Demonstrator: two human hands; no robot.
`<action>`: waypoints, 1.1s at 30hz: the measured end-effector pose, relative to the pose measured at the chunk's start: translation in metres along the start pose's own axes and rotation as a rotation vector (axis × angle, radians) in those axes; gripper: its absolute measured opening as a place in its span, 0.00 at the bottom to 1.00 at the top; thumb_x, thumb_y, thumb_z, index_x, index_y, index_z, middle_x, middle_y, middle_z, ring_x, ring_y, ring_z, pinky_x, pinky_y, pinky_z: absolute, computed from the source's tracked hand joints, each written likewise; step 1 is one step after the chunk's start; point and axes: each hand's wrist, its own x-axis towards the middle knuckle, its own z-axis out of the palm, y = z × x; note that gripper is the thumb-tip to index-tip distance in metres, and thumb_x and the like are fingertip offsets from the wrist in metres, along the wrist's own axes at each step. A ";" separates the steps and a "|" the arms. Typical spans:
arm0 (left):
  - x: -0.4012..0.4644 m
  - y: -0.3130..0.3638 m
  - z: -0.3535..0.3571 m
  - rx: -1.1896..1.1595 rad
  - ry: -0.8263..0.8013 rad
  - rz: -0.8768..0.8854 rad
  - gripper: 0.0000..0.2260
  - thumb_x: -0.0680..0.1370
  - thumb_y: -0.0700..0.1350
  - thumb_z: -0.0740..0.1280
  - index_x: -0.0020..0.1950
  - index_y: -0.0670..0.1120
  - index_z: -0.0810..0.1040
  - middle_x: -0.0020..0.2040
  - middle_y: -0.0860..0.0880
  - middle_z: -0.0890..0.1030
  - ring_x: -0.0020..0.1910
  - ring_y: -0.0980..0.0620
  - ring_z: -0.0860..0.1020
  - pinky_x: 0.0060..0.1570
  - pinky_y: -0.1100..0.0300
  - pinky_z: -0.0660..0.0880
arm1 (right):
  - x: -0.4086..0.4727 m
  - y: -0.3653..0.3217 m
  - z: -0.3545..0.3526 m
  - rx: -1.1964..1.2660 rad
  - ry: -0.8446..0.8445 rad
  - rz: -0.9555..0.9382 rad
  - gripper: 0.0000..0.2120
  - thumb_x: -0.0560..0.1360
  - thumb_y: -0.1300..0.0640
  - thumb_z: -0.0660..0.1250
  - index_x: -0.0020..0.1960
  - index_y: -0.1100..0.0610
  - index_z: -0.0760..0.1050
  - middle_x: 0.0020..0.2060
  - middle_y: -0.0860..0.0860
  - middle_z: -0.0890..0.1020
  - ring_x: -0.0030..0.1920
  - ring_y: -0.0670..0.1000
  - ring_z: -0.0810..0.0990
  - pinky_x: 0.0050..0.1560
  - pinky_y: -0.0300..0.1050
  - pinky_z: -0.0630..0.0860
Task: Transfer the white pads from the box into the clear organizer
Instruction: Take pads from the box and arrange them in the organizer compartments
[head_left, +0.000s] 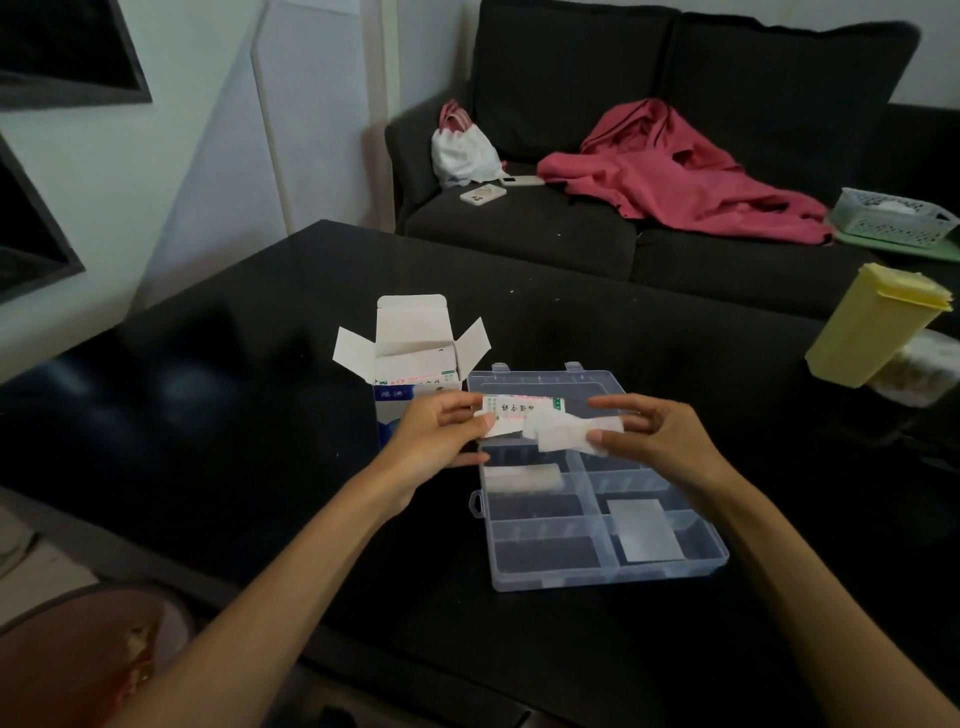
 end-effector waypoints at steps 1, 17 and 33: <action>-0.001 0.001 0.000 -0.011 0.006 -0.004 0.14 0.77 0.39 0.67 0.62 0.46 0.75 0.56 0.47 0.79 0.52 0.52 0.79 0.39 0.63 0.80 | 0.000 -0.003 -0.004 0.052 0.023 0.022 0.14 0.70 0.64 0.69 0.49 0.47 0.77 0.50 0.52 0.80 0.47 0.48 0.81 0.39 0.38 0.79; -0.008 0.010 0.002 -0.152 0.112 -0.012 0.06 0.77 0.41 0.66 0.53 0.48 0.80 0.49 0.52 0.81 0.45 0.55 0.82 0.41 0.64 0.80 | 0.000 -0.017 -0.008 0.085 0.152 0.173 0.12 0.72 0.66 0.69 0.52 0.53 0.78 0.58 0.55 0.76 0.57 0.56 0.76 0.48 0.45 0.79; -0.013 0.020 -0.006 -0.167 0.159 0.148 0.07 0.77 0.42 0.67 0.54 0.49 0.79 0.47 0.56 0.80 0.42 0.62 0.82 0.38 0.66 0.78 | 0.028 -0.012 0.031 -0.660 -0.330 -0.154 0.12 0.76 0.64 0.64 0.56 0.53 0.78 0.61 0.50 0.78 0.38 0.37 0.77 0.42 0.32 0.75</action>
